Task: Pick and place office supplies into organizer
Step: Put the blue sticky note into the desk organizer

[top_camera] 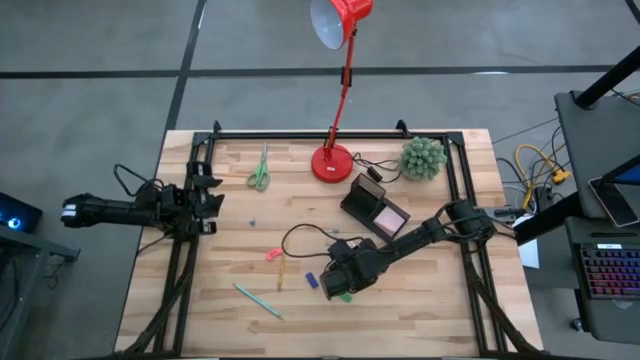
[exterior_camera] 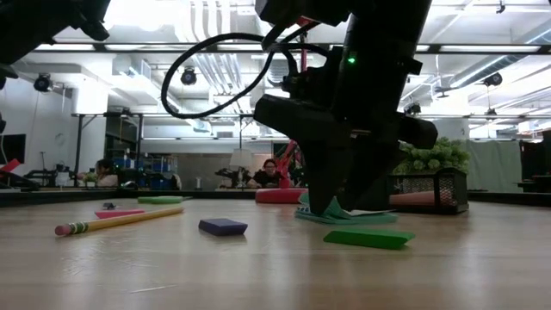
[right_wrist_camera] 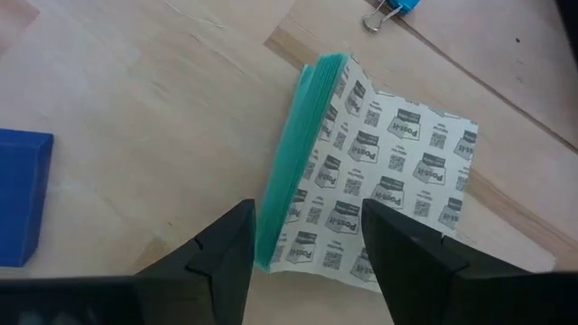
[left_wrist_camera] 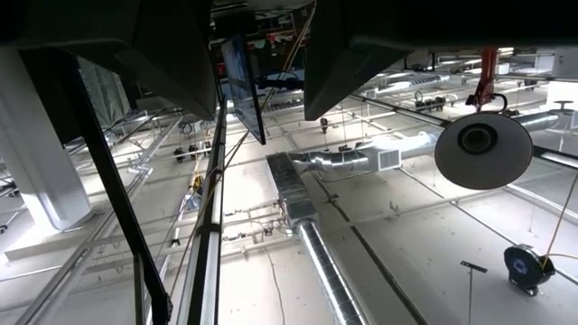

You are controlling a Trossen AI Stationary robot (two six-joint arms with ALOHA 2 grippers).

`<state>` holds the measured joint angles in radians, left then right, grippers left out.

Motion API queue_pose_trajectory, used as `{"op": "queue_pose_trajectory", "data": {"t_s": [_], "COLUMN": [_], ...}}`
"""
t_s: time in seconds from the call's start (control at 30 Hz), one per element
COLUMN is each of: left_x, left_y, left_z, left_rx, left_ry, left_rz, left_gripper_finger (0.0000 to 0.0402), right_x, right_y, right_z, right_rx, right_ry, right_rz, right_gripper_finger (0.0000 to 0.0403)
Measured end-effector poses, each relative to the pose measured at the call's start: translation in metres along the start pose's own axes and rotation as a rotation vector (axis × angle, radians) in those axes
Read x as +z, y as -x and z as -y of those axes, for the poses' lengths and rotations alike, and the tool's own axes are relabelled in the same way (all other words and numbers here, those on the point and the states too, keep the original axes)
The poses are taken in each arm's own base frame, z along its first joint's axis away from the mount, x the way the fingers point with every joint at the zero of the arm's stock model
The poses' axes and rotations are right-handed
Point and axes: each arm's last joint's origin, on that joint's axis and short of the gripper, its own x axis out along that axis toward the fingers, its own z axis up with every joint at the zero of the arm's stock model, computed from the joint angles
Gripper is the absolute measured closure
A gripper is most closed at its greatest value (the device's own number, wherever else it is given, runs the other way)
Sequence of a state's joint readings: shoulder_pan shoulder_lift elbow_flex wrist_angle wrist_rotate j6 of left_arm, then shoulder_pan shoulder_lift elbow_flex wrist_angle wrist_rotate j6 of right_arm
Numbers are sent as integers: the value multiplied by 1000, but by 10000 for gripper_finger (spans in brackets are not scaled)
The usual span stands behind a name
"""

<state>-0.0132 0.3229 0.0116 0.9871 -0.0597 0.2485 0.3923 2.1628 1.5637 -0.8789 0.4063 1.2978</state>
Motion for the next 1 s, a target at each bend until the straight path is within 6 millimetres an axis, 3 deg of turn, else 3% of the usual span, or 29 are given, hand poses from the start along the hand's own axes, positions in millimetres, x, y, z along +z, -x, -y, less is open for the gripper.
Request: {"op": "queue_pose_trajectory", "data": {"t_s": [0.57, 1.0], "left_x": [0, 0], "left_y": [0, 0], "left_z": [0, 0], "left_rx": [0, 0], "left_ry": [0, 0], "left_rz": [0, 0], "left_gripper_finger": [246, 246], "right_x": [-1, -1], "right_y": [0, 6], "right_z": [0, 0], "right_rx": [11, 33], "right_ry": [62, 135], "right_rz": [-36, -118], "right_gripper_finger": [383, 394]}}
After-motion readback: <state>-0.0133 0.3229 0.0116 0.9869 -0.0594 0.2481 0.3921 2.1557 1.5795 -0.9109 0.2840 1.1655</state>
